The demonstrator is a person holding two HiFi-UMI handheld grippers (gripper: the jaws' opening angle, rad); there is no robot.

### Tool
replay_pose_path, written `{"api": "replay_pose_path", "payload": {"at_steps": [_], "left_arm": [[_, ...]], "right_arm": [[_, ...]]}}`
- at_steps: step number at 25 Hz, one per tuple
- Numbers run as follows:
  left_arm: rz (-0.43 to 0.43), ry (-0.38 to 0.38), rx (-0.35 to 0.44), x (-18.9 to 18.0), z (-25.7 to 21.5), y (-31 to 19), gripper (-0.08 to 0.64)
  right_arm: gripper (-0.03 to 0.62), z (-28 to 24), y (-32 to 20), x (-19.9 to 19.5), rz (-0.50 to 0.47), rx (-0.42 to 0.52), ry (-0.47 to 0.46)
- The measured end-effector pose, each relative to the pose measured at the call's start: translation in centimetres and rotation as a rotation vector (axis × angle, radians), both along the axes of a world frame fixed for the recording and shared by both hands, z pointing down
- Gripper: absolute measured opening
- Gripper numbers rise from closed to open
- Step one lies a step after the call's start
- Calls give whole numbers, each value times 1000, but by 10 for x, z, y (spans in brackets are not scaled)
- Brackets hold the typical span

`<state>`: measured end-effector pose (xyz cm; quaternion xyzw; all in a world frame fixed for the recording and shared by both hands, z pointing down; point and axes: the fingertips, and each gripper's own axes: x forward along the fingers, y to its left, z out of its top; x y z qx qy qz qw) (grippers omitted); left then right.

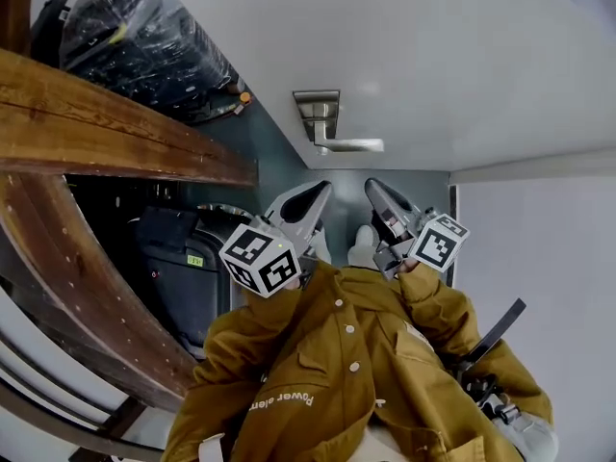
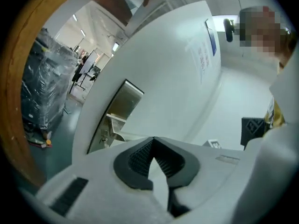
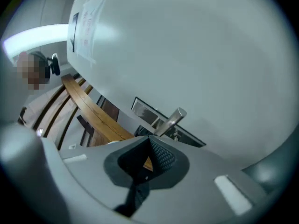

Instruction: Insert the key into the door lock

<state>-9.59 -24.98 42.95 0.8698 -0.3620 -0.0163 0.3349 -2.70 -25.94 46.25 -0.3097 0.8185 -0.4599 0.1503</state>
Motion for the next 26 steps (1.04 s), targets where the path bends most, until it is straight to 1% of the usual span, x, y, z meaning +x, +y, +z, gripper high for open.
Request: {"api": "replay_pose_path", "payload": {"at_steps": [1,2,4,5,8,12,15,21,26], "left_arm": [[-12,-25,9,3,2,4,0],[-25,-39,13,4,5,6,0],[-56,-40,14,6,9,10,0],[-70,-43,16,6,10,12,0],[-89,-75,32,10,12,13,0],[-82,-102,39,17,12,11,0],[-78,-114,38,21,13,10,0],[-73,-116,39,25,14,11,0],[-76,-107,30,27,14,13,0]], "right_arm": [[5,-7,-3,5,16,37,37],[5,-14,-6,10,33,64,52],[5,-21,-11,16,59,78,70],[5,-21,-11,18,63,77,97],[5,-21,-13,19,49,90,199],[5,-25,-15,14,24,129,293],[5,-25,-14,7,0,154,343],[5,-23,-9,-2,-38,173,388],[5,-13,-6,-3,-64,129,347]]}}
